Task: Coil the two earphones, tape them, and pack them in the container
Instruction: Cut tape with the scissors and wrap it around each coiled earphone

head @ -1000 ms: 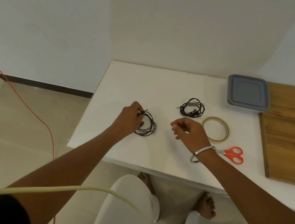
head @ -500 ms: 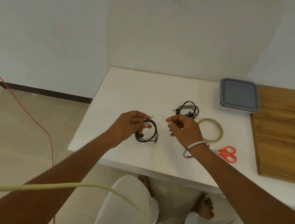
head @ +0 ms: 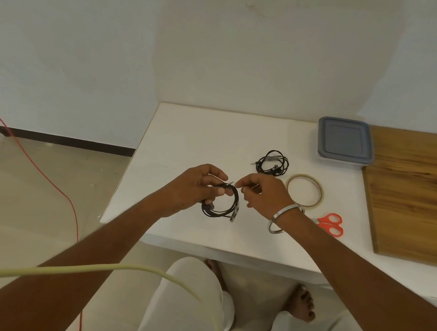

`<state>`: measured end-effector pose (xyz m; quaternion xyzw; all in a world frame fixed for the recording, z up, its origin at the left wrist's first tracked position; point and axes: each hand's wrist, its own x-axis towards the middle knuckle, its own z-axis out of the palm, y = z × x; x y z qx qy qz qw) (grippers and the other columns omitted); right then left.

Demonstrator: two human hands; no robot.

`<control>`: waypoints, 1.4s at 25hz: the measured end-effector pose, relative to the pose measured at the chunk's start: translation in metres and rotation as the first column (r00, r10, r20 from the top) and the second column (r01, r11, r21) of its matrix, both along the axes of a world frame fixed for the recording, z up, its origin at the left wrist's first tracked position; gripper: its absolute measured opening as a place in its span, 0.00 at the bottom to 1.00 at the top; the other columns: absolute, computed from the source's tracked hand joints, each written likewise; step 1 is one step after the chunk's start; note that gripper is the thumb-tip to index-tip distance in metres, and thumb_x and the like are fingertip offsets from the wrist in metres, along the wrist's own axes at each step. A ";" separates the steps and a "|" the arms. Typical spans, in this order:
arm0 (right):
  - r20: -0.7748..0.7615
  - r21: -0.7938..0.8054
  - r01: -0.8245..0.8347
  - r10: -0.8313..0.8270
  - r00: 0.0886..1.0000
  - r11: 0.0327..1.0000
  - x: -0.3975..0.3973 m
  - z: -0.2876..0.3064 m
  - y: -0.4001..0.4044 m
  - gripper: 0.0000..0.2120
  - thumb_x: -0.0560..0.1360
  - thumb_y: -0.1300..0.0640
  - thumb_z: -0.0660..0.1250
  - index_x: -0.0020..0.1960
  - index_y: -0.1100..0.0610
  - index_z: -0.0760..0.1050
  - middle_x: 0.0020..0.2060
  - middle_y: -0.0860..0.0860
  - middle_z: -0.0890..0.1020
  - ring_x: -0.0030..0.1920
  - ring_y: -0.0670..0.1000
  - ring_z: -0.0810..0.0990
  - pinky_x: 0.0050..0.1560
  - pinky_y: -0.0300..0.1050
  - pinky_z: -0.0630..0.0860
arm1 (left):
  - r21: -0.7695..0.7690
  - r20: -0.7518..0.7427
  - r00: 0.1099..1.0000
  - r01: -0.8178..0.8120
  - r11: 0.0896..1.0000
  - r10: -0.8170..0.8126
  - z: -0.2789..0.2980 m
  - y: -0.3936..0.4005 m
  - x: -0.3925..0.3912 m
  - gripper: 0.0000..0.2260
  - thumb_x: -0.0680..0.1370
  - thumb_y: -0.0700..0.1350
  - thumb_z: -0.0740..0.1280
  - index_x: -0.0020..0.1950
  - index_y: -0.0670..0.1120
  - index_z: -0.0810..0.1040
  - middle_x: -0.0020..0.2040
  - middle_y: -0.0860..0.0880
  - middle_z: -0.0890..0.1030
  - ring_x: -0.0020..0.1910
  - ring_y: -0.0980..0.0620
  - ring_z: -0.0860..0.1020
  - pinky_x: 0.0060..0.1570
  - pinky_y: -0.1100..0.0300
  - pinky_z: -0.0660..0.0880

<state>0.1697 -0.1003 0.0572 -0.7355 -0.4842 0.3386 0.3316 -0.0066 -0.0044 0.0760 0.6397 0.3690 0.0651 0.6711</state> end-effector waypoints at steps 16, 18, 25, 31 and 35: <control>0.081 -0.179 -0.241 0.259 0.963 0.954 0.003 0.004 0.001 0.10 0.75 0.59 0.62 0.51 0.53 0.81 0.37 0.49 0.83 0.29 0.43 0.79 0.33 0.31 0.72 | 0.080 -0.134 0.986 0.106 0.991 -0.095 -0.003 0.001 0.004 0.12 0.76 0.38 0.71 0.57 0.44 0.74 0.46 0.46 0.86 0.31 0.52 0.73 0.39 0.57 0.79; 0.020 -0.194 -0.225 0.233 0.972 0.955 0.004 0.005 0.001 0.09 0.75 0.58 0.62 0.49 0.52 0.80 0.34 0.46 0.81 0.33 0.48 0.82 0.37 0.36 0.78 | 0.086 -0.143 0.985 0.105 0.991 -0.092 -0.002 0.002 0.005 0.12 0.76 0.38 0.71 0.57 0.44 0.74 0.46 0.46 0.86 0.31 0.52 0.73 0.38 0.58 0.78; -0.354 -0.269 -0.233 0.129 0.926 0.935 0.007 0.007 0.000 0.07 0.77 0.58 0.62 0.48 0.55 0.79 0.42 0.52 0.80 0.42 0.47 0.78 0.42 0.43 0.82 | 0.114 -0.173 0.979 0.133 0.985 -0.112 -0.003 0.005 0.004 0.10 0.76 0.39 0.71 0.54 0.47 0.75 0.47 0.46 0.86 0.34 0.49 0.74 0.35 0.64 0.76; -0.586 -0.298 -0.206 -0.008 0.810 0.932 0.013 0.004 -0.004 0.10 0.76 0.59 0.63 0.52 0.62 0.80 0.43 0.55 0.79 0.44 0.50 0.77 0.48 0.51 0.81 | 0.085 -0.162 0.979 0.137 0.987 -0.122 -0.006 0.007 0.005 0.10 0.76 0.38 0.71 0.55 0.46 0.75 0.45 0.47 0.86 0.34 0.49 0.73 0.35 0.64 0.77; -0.578 -0.275 -0.208 0.012 0.816 0.939 0.016 -0.005 -0.010 0.12 0.76 0.68 0.61 0.50 0.57 0.81 0.44 0.53 0.80 0.45 0.50 0.78 0.47 0.50 0.81 | 0.078 -0.166 0.977 0.151 0.986 -0.136 -0.005 0.006 0.008 0.11 0.76 0.38 0.71 0.56 0.46 0.75 0.44 0.47 0.86 0.34 0.48 0.73 0.37 0.63 0.77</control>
